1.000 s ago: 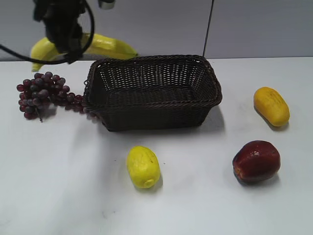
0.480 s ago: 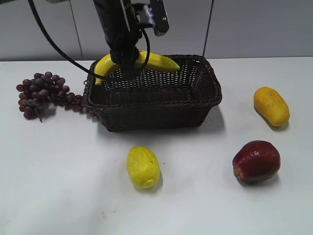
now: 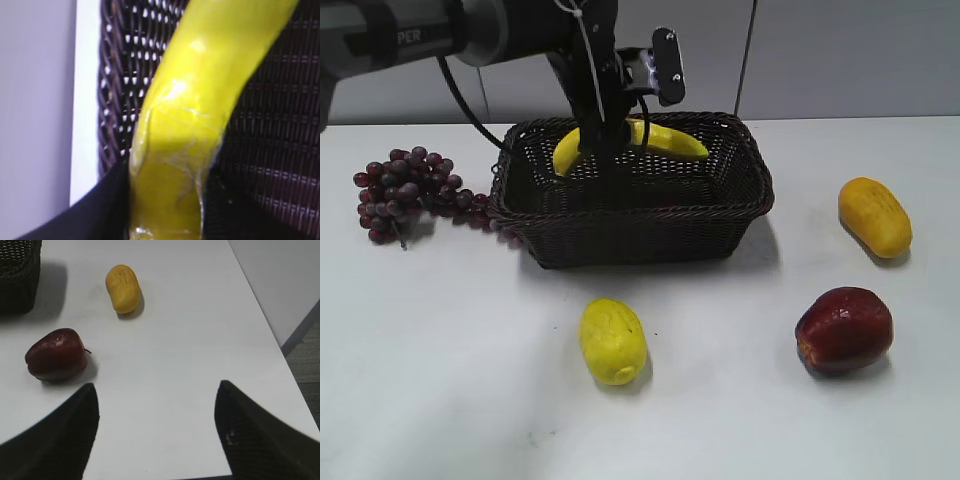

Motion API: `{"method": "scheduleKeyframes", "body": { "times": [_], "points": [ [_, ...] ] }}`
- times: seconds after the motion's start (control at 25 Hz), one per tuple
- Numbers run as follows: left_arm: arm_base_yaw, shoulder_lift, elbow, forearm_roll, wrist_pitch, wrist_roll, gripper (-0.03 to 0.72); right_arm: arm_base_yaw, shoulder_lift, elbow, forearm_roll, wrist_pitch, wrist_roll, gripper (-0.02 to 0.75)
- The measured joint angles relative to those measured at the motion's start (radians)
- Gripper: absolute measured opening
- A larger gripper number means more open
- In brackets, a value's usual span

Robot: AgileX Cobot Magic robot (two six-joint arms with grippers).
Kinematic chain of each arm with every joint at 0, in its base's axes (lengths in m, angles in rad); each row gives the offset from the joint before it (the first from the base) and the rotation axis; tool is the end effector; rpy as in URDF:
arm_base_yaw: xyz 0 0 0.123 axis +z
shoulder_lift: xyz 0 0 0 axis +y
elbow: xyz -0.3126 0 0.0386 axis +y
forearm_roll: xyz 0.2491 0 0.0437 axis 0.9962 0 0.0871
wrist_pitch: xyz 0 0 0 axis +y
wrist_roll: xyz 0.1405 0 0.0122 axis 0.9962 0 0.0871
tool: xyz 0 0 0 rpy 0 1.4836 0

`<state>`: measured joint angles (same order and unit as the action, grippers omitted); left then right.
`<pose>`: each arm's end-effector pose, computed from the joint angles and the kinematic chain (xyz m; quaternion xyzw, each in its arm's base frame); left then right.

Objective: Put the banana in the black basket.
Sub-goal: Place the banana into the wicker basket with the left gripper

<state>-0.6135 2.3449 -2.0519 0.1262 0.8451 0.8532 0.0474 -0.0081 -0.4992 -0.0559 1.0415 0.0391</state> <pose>0.4716 -0.3158 0.1678 0.6666 0.6976 0.0866 0.2479 0.0109 -0.0063 0.2574 -0.0026 0.8459 -0.0049 0.5333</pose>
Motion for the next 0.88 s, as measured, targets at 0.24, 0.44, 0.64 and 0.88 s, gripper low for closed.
{"method": "scheduleKeyframes", "body": {
  "times": [0.24,0.44,0.64,0.88],
  "points": [
    [0.001,0.039,0.0,-0.03,-0.037,0.01,0.31,0.0,0.0,0.0,0.0,0.0,0.0,0.551],
    [0.007,0.039,-0.001,-0.052,0.032,0.011,0.488,0.0,0.0,0.0,0.0,0.0,0.0,0.551],
    [0.009,0.023,-0.001,-0.073,0.117,0.011,0.631,0.0,0.0,0.0,0.0,0.0,0.0,0.551],
    [0.024,-0.101,-0.001,-0.078,0.142,-0.05,0.625,0.0,0.0,0.0,0.0,0.0,0.0,0.551]
  ]
}}
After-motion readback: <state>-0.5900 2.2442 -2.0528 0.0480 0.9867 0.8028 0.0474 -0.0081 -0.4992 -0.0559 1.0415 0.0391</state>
